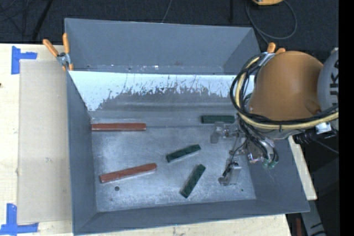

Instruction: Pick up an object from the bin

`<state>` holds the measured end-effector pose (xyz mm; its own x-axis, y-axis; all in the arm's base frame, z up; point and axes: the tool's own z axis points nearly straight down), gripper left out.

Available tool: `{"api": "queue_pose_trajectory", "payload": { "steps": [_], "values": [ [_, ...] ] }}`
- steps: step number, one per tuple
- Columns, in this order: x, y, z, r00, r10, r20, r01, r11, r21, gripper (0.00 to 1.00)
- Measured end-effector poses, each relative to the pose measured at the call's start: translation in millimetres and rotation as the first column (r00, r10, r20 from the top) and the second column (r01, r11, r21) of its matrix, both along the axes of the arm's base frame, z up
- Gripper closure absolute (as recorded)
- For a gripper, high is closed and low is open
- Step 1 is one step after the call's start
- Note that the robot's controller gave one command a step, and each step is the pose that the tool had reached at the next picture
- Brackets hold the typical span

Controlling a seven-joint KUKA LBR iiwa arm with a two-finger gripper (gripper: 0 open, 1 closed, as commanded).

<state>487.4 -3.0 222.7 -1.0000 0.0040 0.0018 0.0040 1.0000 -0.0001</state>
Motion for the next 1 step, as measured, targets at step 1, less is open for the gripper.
{"api": "queue_pose_trajectory", "payload": {
  "steps": [1],
  "values": [
    [70.0, 53.3, -146.8, 0.999, 0.052, -0.002, -0.052, 0.999, 0.001, 0.0]
  ]
}}
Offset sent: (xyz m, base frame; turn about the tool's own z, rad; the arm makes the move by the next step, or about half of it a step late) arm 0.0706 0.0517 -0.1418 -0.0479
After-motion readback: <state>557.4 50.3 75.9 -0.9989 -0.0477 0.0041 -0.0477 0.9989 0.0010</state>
